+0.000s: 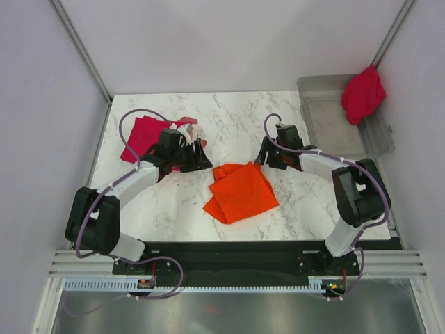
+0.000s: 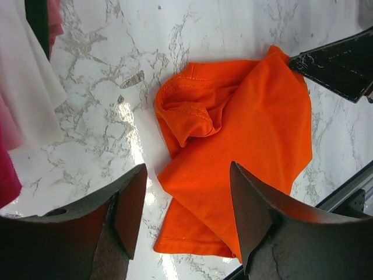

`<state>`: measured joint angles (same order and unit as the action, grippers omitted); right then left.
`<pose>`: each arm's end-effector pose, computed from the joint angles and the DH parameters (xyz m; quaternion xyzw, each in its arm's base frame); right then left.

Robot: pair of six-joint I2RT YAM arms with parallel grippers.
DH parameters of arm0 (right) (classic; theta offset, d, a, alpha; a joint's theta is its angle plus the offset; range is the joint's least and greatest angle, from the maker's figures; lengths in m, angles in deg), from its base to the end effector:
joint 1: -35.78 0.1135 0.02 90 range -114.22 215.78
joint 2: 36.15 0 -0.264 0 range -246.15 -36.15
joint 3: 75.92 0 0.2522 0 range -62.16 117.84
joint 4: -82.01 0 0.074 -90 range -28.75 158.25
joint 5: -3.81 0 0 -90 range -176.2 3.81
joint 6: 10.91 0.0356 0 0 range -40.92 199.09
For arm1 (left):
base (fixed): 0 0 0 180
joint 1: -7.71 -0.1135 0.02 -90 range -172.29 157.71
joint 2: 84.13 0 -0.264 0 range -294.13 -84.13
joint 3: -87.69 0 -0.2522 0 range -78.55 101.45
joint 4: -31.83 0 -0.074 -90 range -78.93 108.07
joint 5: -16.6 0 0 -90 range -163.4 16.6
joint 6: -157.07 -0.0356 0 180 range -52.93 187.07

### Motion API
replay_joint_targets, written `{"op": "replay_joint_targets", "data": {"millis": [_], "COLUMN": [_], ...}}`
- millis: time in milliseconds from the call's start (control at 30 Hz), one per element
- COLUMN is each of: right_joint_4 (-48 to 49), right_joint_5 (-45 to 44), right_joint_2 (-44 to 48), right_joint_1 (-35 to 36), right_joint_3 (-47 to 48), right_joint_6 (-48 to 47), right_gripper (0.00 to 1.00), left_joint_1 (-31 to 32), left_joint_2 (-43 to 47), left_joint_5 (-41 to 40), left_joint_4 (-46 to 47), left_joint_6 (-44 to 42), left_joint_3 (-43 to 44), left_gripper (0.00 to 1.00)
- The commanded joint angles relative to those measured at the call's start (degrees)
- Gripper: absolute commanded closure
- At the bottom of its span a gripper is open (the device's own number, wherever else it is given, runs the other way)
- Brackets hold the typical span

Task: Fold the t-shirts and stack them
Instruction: Fold the tshirt

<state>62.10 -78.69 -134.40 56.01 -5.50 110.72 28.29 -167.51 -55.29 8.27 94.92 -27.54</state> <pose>0.3309 0.1269 0.1761 0.0690 0.9285 0.2122 0.2968 0.2849 -0.1188 0.2229 0.0064 0.9050 -0.2954 0.3061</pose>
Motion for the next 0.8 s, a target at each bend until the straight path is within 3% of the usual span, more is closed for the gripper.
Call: {"op": "replay_joint_targets", "data": {"millis": [0, 100, 300, 433, 567, 767], "right_joint_4": [1.4, 4.6, 5.7, 5.6, 4.1, 2.5], "right_joint_5": [7.9, 12.5, 11.9, 10.8, 10.9, 13.8], "right_joint_2": [-3.3, -3.4, -0.8, 1.0, 1.9, 1.4], "right_joint_1": [0.2, 0.2, -0.4, -0.5, -0.5, -0.5], "right_joint_3": [2.8, 1.8, 0.0, -0.4, 0.3, 0.7], "right_joint_6": [-6.0, -5.5, -5.8, -6.3, -7.6, -8.6], "right_gripper": [0.28, 0.26, 0.11, 0.11, 0.18, 0.17], "left_joint_1": [1.3, 1.9, 2.6, 2.6, 2.8, 5.2], "left_joint_2": [-0.7, 0.5, 1.3, -0.9, -3.2, -7.9], "left_joint_5": [0.6, 0.1, -0.3, 0.1, 2.2, 2.8], "left_joint_4": [2.5, 2.2, 1.8, 2.9, 5.9, 6.5], "left_joint_6": [1.6, 2.7, 3.3, 3.8, 3.8, 3.0], "left_joint_3": [-1.3, -3.4, -6.6, -7.2, -7.2, -4.3], "left_gripper": [0.34, 0.34, 0.31, 0.31, 0.33, 0.35]}}
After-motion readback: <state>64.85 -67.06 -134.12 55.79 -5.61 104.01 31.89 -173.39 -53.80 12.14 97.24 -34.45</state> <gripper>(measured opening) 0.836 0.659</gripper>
